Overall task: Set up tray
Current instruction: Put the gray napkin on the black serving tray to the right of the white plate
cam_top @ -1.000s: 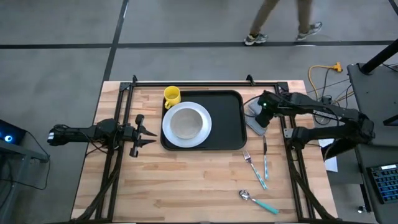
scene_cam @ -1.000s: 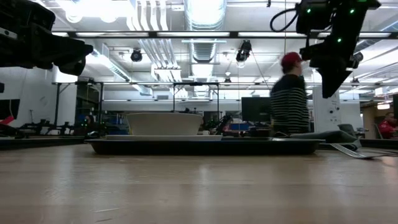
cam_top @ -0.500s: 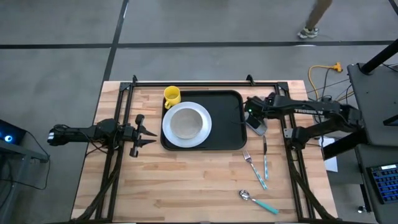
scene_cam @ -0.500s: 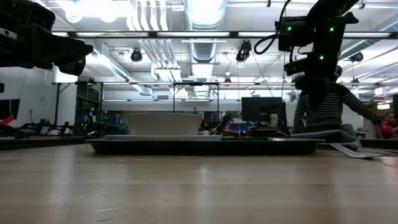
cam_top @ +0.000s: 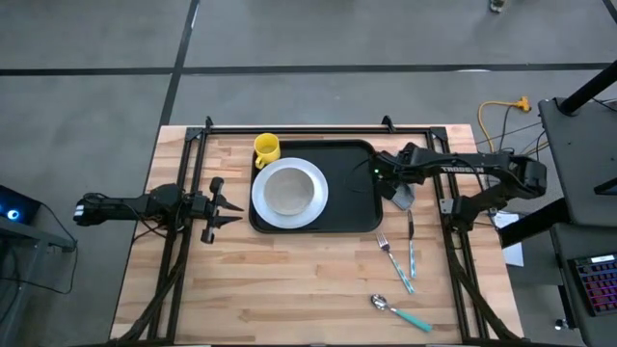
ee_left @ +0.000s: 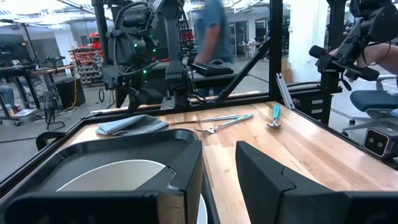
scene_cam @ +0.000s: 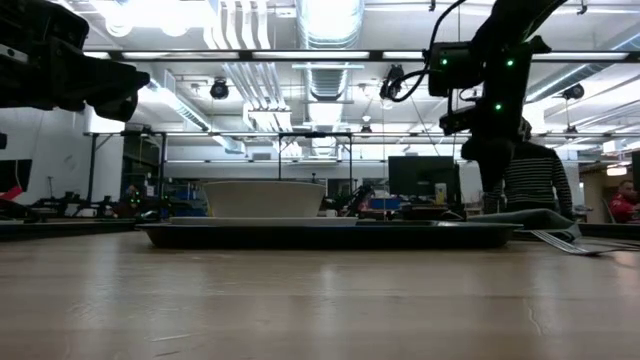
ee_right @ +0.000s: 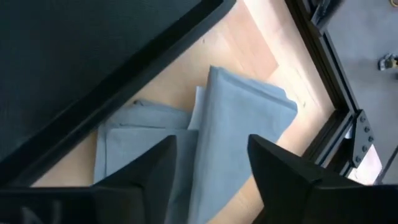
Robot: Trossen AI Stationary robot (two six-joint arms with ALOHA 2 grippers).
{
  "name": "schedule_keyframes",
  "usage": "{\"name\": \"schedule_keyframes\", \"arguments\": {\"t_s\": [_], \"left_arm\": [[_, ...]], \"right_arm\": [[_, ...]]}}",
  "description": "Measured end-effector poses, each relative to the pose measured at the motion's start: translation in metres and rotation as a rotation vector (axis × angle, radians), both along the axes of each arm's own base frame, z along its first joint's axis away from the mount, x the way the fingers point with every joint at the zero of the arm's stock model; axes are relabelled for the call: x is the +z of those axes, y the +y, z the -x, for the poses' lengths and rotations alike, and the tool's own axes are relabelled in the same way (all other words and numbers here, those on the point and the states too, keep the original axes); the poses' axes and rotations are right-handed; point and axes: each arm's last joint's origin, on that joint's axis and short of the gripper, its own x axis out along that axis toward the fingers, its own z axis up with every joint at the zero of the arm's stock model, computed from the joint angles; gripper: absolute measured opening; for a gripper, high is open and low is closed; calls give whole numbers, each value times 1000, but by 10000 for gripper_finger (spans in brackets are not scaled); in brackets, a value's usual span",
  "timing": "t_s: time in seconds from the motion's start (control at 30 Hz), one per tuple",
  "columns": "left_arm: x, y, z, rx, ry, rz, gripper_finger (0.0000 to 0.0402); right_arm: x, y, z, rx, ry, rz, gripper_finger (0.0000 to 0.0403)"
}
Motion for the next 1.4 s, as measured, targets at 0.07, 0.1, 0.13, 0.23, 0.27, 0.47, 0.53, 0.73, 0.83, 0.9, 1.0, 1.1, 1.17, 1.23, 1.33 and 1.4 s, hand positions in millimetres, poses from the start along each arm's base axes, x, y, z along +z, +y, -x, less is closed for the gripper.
{"name": "schedule_keyframes", "arguments": {"t_s": [0.07, 0.1, 0.13, 0.23, 0.27, 0.47, 0.53, 0.73, 0.83, 0.9, 1.0, 1.1, 1.17, 1.23, 1.33, 1.4], "left_arm": [[0, 0, 0, 0, 0, 0, 83], [0, 0, 0, 0, 0, 0, 83], [0, 0, 0, 0, 0, 0, 83], [0, 0, 0, 0, 0, 0, 83], [0, 0, 0, 0, -1, 0, 83], [0, 0, 0, 0, -1, 0, 83], [0, 0, 0, 0, 0, 0, 83], [0, 0, 0, 0, 0, 0, 83], [0, 0, 0, 0, 0, 0, 83], [0, 0, 0, 0, 0, 0, 83], [0, 0, 0, 0, 0, 0, 83], [0, 0, 0, 0, 0, 0, 83], [0, 0, 0, 0, 0, 0, 83], [0, 0, 0, 0, 0, 0, 83], [0, 0, 0, 0, 0, 0, 83], [0, 0, 0, 0, 0, 0, 83]], "right_arm": [[-4, -2, -5, 9, 13, -3, 217], [-6, -3, -8, 12, 18, -4, 224], [-9, -4, -10, 12, 26, -5, 230], [-21, -7, -17, 5, 82, -4, 240], [-25, -8, -18, 4, 107, 8, 241], [-49, -14, -29, -26, 210, 44, 235], [-54, -16, -33, -40, 225, 56, 232], [-65, -22, -40, -86, 263, 96, 228], [-67, -26, -41, -107, 276, 99, 228], [-67, -28, -40, -119, 274, 99, 228], [-67, -34, -37, -140, 275, 96, 228], [-67, -40, -34, -162, 279, 91, 226], [-67, -43, -32, -173, 281, 89, 226], [-67, -46, -30, -183, 282, 87, 226], [-68, -49, -28, -196, 288, 83, 224], [-68, -51, -26, -200, 292, 81, 219]]}}
